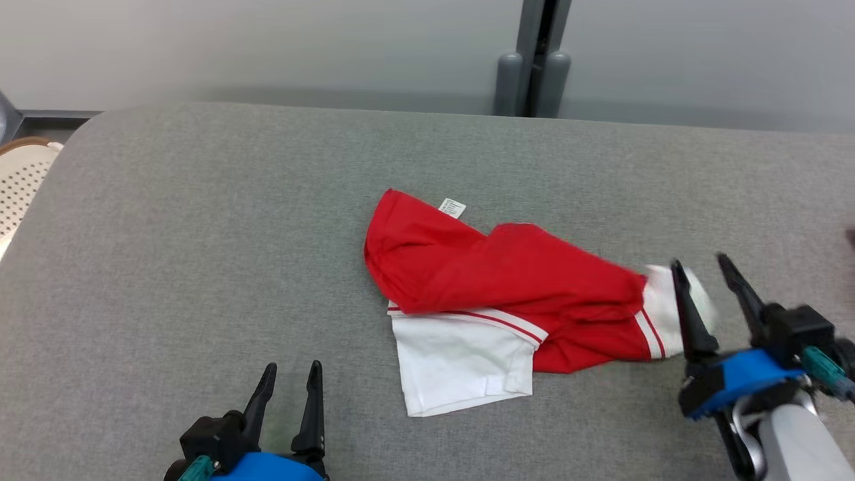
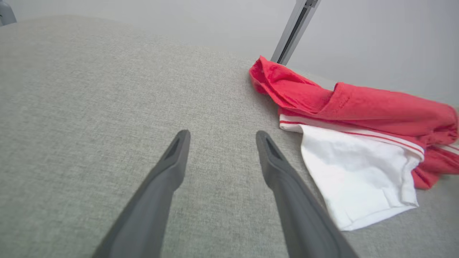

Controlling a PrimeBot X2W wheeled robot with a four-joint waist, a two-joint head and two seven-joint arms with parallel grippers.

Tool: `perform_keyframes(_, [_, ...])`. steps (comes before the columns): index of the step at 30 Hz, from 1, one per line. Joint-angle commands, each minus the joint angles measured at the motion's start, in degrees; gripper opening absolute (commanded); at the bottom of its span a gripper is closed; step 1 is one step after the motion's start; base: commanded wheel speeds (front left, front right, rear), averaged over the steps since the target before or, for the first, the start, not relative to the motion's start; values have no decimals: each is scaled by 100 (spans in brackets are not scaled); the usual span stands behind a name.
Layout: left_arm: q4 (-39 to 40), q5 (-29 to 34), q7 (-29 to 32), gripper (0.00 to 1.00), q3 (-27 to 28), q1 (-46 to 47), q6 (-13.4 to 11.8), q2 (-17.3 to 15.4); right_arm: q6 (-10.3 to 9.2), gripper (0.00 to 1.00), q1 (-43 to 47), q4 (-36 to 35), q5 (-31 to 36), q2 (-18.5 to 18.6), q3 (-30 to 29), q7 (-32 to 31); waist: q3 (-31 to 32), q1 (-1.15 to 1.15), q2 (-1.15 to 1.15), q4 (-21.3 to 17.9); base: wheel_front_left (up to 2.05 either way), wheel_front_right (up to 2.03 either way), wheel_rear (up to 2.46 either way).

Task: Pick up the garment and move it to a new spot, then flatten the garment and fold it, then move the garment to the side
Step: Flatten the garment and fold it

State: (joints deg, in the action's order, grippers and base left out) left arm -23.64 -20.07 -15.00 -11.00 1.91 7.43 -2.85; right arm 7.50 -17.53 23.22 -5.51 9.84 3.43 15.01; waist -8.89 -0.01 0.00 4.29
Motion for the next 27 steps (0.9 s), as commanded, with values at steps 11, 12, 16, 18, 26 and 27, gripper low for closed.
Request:
perform_keyframes(11, [21, 82, -27, 100, 14, 176, 9, -6, -1, 100, 786, 243, 408, -580, -1367, 20, 83, 1, 0, -367, 0, 0, 0])
perform_keyframes(12, [24, 79, -27, 100, 4, 174, 9, -6, -1, 100, 795, 239, 415, -612, -1346, 20, 85, 1, 0, -366, 0, 0, 0])
perform_keyframes(16, [35, 45, -27, 100, -38, 146, 9, -6, -1, 100, 795, 229, 367, -677, -1244, 20, 77, 1, 0, -324, 0, 0, 0])
perform_keyframes(18, [26, 31, -27, 100, -53, 133, 10, -7, -1, 100, 795, 201, 334, -686, -1171, 19, 65, 1, 0, -287, 0, 0, 0])
perform_keyframes(26, [-1, 24, -27, 100, -75, 118, 9, -6, -1, 100, 618, 202, 8, -689, -521, 19, 3, 1, 0, -177, 0, 0, 0])
perform_keyframes(27, [0, 24, -27, 100, -84, 123, 9, -6, -1, 100, 558, 261, -26, -689, -454, 19, -13, 1, 0, -167, 0, 0, 0])
